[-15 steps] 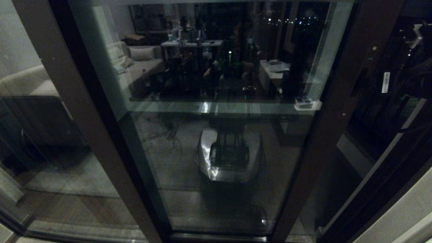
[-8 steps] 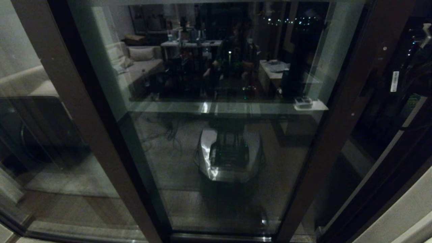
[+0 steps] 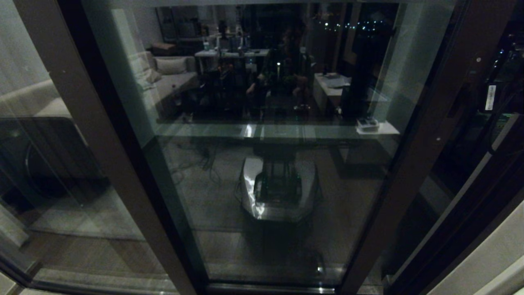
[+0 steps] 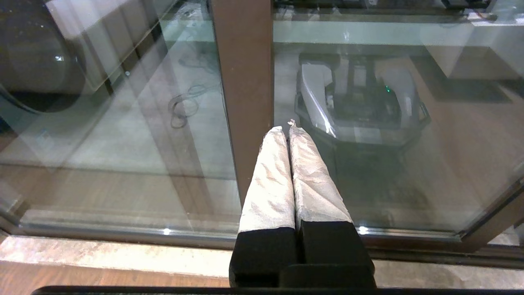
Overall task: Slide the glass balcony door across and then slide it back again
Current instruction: Close the slid door
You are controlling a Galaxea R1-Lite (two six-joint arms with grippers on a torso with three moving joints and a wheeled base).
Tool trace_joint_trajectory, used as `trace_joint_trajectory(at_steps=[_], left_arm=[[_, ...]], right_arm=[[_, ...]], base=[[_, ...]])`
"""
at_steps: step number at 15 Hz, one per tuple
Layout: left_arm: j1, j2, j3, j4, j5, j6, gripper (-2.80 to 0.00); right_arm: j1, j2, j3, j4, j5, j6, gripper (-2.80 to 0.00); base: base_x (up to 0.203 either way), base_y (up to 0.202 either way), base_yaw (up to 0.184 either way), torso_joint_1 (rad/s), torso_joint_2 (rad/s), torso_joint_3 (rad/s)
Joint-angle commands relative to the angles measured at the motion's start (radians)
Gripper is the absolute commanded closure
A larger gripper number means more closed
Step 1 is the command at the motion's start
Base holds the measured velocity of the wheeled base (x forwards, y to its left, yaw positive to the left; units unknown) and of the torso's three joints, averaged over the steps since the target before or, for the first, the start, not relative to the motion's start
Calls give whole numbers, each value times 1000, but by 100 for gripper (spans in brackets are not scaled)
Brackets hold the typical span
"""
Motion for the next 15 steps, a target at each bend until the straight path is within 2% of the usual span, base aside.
trace_joint_trajectory(at_steps=[1,15], left_arm=[[0,-1,2,0,0,0,0],[1,-1,2,0,0,0,0]], right_arm=[[-9,9,1,2,6,-3,-280],[-81,50,-6,-44,31,-30,-280]], base=[[0,0,0,0,0,0],[0,0,0,0,0,0]])
